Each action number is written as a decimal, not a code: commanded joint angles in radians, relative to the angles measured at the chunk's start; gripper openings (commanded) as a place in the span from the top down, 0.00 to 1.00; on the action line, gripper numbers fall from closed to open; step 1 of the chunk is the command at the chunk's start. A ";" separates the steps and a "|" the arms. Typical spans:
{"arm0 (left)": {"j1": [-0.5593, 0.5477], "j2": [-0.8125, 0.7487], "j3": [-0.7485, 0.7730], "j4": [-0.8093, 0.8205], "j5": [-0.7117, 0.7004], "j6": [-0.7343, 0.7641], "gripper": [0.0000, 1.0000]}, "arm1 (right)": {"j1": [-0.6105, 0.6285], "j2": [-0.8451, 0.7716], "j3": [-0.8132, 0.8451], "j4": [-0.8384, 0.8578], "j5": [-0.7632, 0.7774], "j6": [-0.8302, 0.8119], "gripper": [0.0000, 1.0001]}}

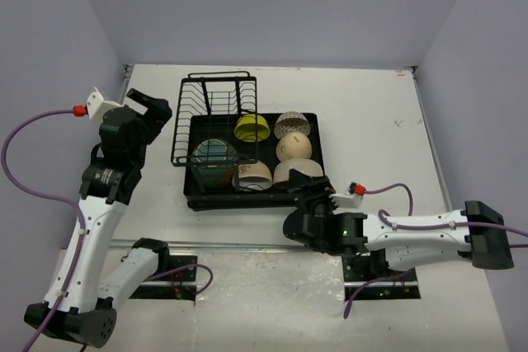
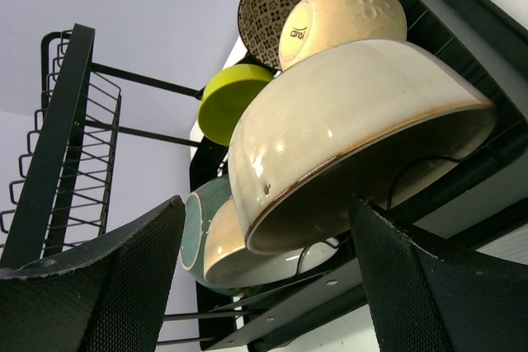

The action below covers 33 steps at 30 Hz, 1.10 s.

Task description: Unload the bowls from the dish rack

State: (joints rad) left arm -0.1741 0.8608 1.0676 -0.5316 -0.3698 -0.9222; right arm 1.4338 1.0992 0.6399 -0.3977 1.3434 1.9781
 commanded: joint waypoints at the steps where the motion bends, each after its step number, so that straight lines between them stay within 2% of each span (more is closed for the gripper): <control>1: 0.007 0.004 0.022 0.025 -0.009 0.000 0.05 | -0.019 0.014 0.035 0.037 0.008 0.851 0.20; 14: 0.007 0.011 0.006 0.036 0.006 0.002 0.05 | -0.072 0.073 0.043 0.088 -0.030 0.849 0.21; 25: 0.007 0.029 0.003 0.048 0.022 0.010 0.04 | -0.111 0.126 0.122 0.089 -0.046 0.846 0.26; 31: 0.007 0.035 0.005 0.051 0.026 0.005 0.04 | -0.142 0.145 0.124 0.099 -0.070 0.846 0.33; 33: 0.007 0.035 0.005 0.050 0.025 0.008 0.04 | -0.150 0.142 0.122 0.099 -0.078 0.844 0.39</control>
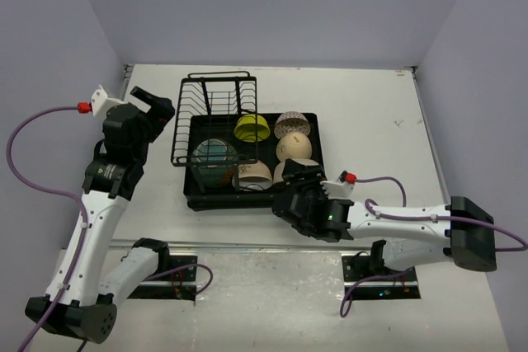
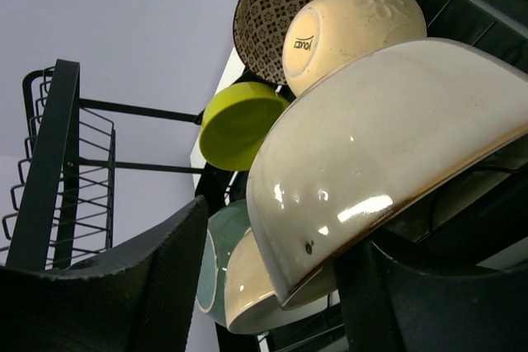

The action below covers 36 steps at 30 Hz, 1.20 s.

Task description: Unload the bowls from the dish rack

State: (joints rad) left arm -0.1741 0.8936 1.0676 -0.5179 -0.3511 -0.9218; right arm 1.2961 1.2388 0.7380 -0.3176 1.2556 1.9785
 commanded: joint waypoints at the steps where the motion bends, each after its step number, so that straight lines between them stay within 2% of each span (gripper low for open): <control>1: 0.007 0.004 0.003 0.036 0.008 0.008 0.04 | -0.015 0.001 0.021 0.017 0.004 0.844 0.41; 4: 0.007 0.007 0.002 0.041 0.008 0.006 0.04 | -0.017 -0.001 0.014 0.018 0.002 0.842 0.47; 10: 0.007 0.013 0.000 0.042 0.015 0.003 0.04 | -0.018 0.005 -0.003 0.048 -0.005 0.838 0.65; 16: 0.007 0.011 -0.011 0.045 0.018 0.001 0.04 | -0.018 -0.004 -0.037 0.119 -0.018 0.794 1.00; 22: 0.007 0.007 -0.026 0.050 0.020 0.003 0.04 | -0.017 -0.025 -0.118 0.320 -0.021 0.639 1.00; 24: 0.007 0.002 -0.037 0.053 0.020 0.001 0.04 | -0.018 -0.039 -0.184 0.538 -0.033 0.469 1.00; 25: 0.007 0.002 -0.040 0.055 0.023 0.001 0.04 | -0.020 -0.044 -0.212 0.655 -0.039 0.292 1.00; 26: 0.007 0.001 -0.049 0.056 0.024 0.001 0.04 | -0.020 -0.042 -0.259 0.857 -0.050 0.217 1.00; 29: 0.007 -0.005 -0.061 0.056 0.024 0.001 0.04 | -0.023 -0.045 -0.305 1.090 -0.073 -0.022 1.00; 33: 0.007 -0.010 -0.067 0.061 0.021 0.003 0.04 | -0.023 -0.071 -0.330 1.192 -0.133 -0.223 1.00; 36: 0.007 -0.012 -0.078 0.061 0.027 -0.005 0.04 | -0.023 -0.090 -0.362 1.244 -0.154 -0.294 1.00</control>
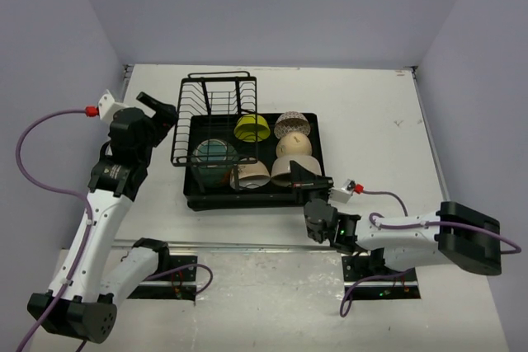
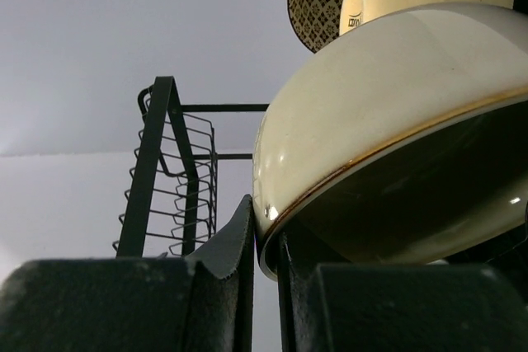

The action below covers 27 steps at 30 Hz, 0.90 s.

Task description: Unload the bowls from the dish rack

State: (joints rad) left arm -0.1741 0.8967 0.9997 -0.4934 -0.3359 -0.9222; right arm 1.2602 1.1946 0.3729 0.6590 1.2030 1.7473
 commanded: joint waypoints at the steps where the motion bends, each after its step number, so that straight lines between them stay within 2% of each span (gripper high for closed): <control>1: 0.007 -0.016 -0.013 0.035 0.017 -0.010 0.05 | 0.015 -0.053 -0.003 0.272 -0.105 -0.089 1.00; 5: 0.007 -0.022 -0.035 0.038 0.024 -0.039 0.05 | 0.024 -0.137 -0.008 0.156 -0.106 -0.094 1.00; 10: 0.007 -0.021 -0.036 0.036 0.023 -0.050 0.06 | 0.036 -0.234 -0.008 0.074 -0.108 -0.178 1.00; 15: 0.007 -0.021 -0.039 0.032 0.018 -0.056 0.05 | 0.038 -0.309 -0.011 0.106 -0.123 -0.337 1.00; 18: 0.007 -0.027 -0.053 0.030 0.015 -0.066 0.05 | 0.038 -0.336 -0.020 0.206 -0.141 -0.447 1.00; 27: 0.007 -0.041 -0.075 0.029 0.005 -0.070 0.05 | 0.034 -0.360 -0.042 0.238 -0.161 -0.466 1.00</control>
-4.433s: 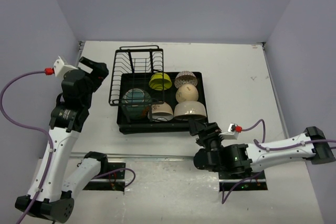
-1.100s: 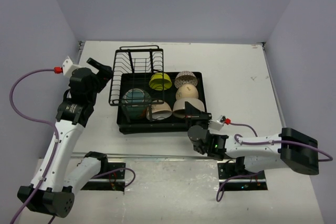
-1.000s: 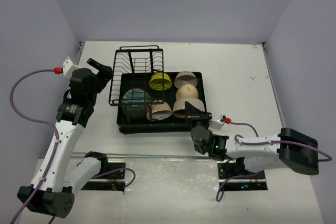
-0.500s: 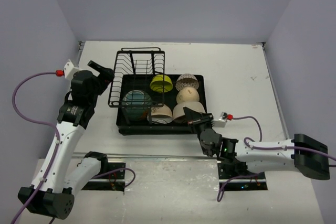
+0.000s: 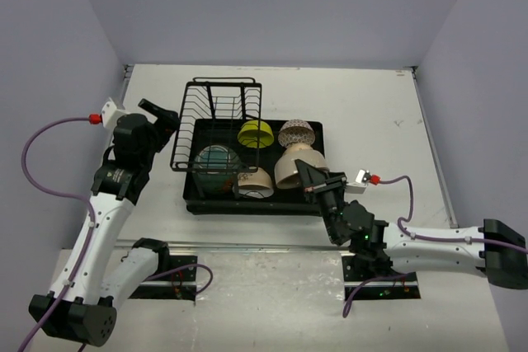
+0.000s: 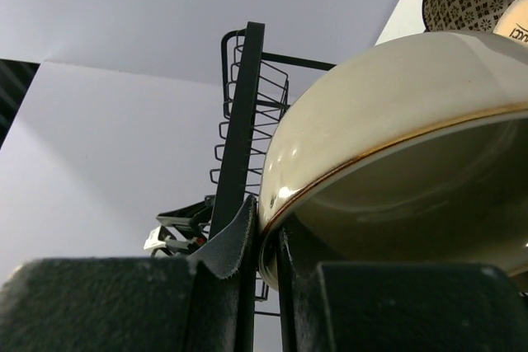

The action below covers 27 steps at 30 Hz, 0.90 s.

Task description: Unload the bowls from the dish rack

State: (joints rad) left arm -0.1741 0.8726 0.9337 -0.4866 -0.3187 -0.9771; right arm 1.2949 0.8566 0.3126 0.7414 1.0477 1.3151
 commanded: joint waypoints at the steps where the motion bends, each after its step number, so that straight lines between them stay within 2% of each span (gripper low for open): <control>1: 0.007 -0.015 -0.009 0.022 -0.013 -0.014 0.06 | 0.000 -0.022 0.026 0.157 -0.012 -0.037 1.00; 8: 0.007 -0.017 0.011 0.013 -0.029 0.014 0.05 | -0.066 -0.051 0.134 0.176 -0.185 -0.310 1.00; 11: 0.007 -0.007 0.031 0.011 -0.028 0.015 0.05 | -0.168 -0.077 0.198 0.123 -0.323 -0.363 1.00; 12: 0.007 0.002 0.037 0.010 -0.026 0.015 0.05 | -0.199 -0.102 0.259 -0.034 -0.363 -0.344 1.00; 14: 0.007 0.009 0.056 0.010 -0.022 0.020 0.05 | -0.282 -0.113 0.334 -0.185 -0.471 -0.350 1.00; 16: 0.007 0.020 0.065 0.000 -0.025 0.020 0.05 | -0.351 -0.116 0.442 -0.389 -0.550 -0.352 1.00; 17: 0.007 0.023 0.073 0.003 -0.029 0.020 0.05 | -0.435 -0.114 0.518 -0.556 -0.630 -0.346 1.00; 18: 0.007 0.028 0.077 0.009 -0.031 0.037 0.05 | -0.471 -0.113 0.548 -0.618 -0.662 -0.364 1.00; 19: 0.007 0.032 0.086 0.013 -0.031 0.047 0.05 | -0.514 -0.107 0.587 -0.687 -0.701 -0.385 1.00; 20: 0.007 0.038 0.096 0.002 -0.037 0.054 0.05 | -0.604 -0.099 0.627 -0.840 -0.775 -0.427 1.00; 22: 0.007 0.057 0.123 -0.003 -0.045 0.086 0.05 | -0.695 -0.067 0.735 -0.966 -0.846 -0.515 1.00; 23: 0.007 0.060 0.129 -0.009 -0.062 0.095 0.05 | -0.788 -0.053 0.768 -1.094 -0.891 -0.543 1.00; 27: 0.007 0.066 0.143 -0.010 -0.112 0.147 0.05 | -1.031 0.063 0.936 -1.345 -0.991 -0.704 1.00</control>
State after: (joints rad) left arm -0.1741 0.9367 1.0325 -0.4950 -0.3698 -0.8967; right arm 0.3809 0.8654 1.1286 -0.3588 0.2096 0.7956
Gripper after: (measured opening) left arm 0.949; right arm 0.094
